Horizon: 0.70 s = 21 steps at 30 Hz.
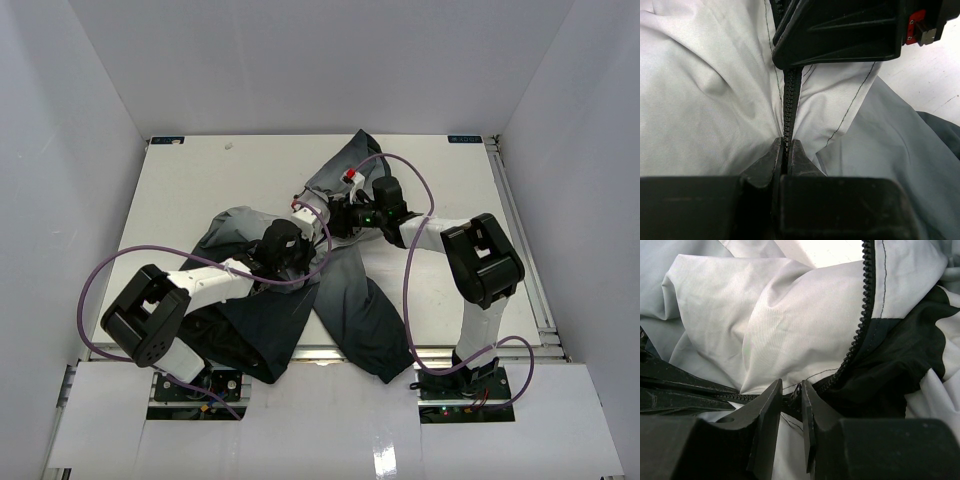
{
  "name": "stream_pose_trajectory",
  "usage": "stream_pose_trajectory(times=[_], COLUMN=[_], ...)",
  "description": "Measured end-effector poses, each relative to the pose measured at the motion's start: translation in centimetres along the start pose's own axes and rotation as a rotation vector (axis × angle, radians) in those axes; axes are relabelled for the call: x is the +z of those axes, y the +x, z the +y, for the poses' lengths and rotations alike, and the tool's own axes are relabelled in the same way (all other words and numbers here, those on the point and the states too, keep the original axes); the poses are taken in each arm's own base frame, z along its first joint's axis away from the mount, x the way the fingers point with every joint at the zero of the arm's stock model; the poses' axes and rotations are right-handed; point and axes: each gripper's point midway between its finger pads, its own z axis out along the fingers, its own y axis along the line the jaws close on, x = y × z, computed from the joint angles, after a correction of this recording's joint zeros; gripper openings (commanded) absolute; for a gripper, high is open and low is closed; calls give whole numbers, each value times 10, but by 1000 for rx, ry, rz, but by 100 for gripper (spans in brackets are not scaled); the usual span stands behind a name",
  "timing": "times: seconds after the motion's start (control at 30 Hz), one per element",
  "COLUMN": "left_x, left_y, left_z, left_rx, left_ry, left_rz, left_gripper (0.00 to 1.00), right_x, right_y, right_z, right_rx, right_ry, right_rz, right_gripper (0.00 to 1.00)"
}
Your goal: Zip up the jacket
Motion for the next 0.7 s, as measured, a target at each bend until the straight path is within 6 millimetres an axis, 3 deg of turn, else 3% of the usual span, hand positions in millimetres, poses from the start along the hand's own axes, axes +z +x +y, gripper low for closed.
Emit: stream_pose_trajectory(times=[0.13,0.47,0.7], left_x=[0,-1,-11], left_y=[0,4,-13], left_z=[0,3,3], left_rx=[0,-10,-38], left_ry=[0,-18,-32], left_rz=[0,18,-9], left_gripper=[0,0,0], right_x=[0,4,-6], right_y=[1,4,-24], right_z=[0,-1,-8], right_rx=[-11,-78,-154], right_ry=[-1,41,156], right_rz=[2,17,-75], right_gripper=[8,8,8])
